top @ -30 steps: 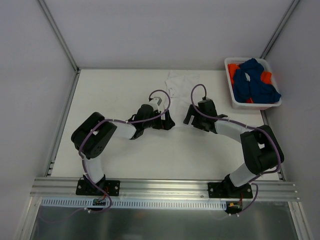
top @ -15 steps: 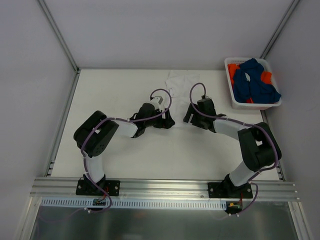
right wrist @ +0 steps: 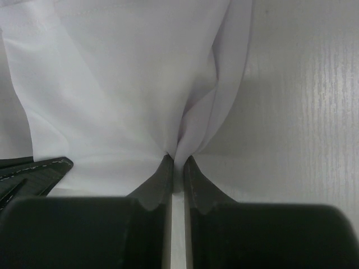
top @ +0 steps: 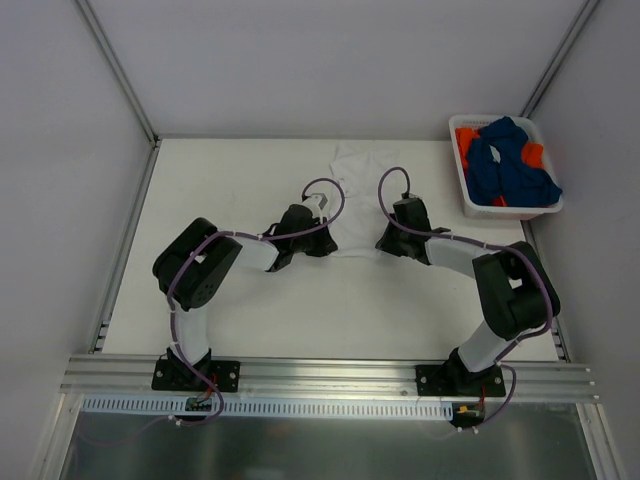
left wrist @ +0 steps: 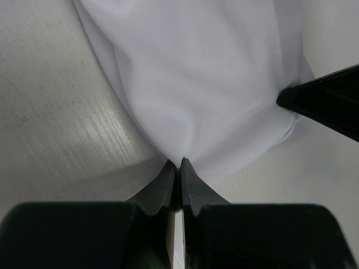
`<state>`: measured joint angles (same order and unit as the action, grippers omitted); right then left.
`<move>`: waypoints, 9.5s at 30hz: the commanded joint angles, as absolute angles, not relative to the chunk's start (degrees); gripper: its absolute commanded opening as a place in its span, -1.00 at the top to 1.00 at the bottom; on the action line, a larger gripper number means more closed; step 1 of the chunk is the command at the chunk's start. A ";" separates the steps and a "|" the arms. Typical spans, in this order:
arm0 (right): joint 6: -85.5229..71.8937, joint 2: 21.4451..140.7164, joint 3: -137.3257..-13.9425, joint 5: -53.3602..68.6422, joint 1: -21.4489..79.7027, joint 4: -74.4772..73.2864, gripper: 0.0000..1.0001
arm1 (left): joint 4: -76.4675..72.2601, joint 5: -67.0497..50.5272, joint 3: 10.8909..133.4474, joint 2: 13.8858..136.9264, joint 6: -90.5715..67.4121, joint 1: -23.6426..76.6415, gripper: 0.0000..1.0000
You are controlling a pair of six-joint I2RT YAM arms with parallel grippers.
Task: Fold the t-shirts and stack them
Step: Fold the tshirt
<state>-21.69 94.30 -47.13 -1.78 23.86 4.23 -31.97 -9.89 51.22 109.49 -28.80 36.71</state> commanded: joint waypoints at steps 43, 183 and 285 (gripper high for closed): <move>-21.19 75.84 -56.42 -34.45 50.90 -29.09 0.85 | 3.34 15.56 56.50 86.30 -29.89 51.25 1.00; -7.03 138.16 -129.28 -4.30 15.47 -25.93 0.99 | -2.99 -13.35 134.65 153.02 -32.78 27.86 1.00; -6.41 126.58 -100.05 3.69 21.35 -25.32 0.99 | 3.25 -16.62 106.91 139.05 -37.44 28.91 1.00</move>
<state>-5.54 131.09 -105.51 4.64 19.97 -23.66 -1.13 -17.93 113.08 143.90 -37.26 28.21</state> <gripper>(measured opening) 0.009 0.004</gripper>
